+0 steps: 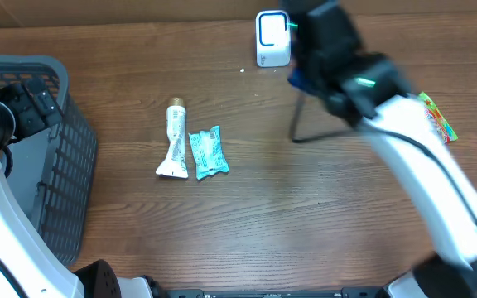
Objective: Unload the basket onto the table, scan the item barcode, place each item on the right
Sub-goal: 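Carry the blue bar right and release it beside the candy bag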
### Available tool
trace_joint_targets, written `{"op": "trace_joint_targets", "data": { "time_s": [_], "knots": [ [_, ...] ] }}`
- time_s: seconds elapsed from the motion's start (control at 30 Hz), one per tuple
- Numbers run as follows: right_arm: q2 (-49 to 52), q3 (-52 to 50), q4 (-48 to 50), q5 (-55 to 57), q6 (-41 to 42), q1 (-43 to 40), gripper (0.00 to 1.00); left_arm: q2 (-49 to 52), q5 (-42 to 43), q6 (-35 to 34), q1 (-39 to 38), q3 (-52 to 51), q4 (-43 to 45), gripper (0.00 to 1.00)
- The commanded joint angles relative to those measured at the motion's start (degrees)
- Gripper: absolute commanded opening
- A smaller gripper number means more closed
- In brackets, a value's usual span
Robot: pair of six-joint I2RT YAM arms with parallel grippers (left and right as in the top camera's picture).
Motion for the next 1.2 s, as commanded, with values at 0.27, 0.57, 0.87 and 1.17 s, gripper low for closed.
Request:
{"op": "trace_joint_targets", "data": {
  "time_s": [0.27,0.57,0.87,1.17],
  "knots": [
    [1.97,-9.86,-15.37,-7.85,57.7,-30.05,0.04,0.09,0.28,-0.81,0.15,0.81,0.07,1.0],
    [5.16,-23.65,-0.11,-28.63,50.31,-43.32,0.09,0.09,0.28,-0.83,0.15,0.81,0.07,0.99],
    [5.07,-22.51,-5.2,-29.51,38.27,-44.24,0.96,0.09,0.26,-0.81,0.15,0.81,0.07,1.0],
    [4.85,-14.34,-6.62,-61.51,19.63,-37.68,0.93,0.09,0.28,-0.81,0.15,0.81,0.07,0.99]
  ]
}}
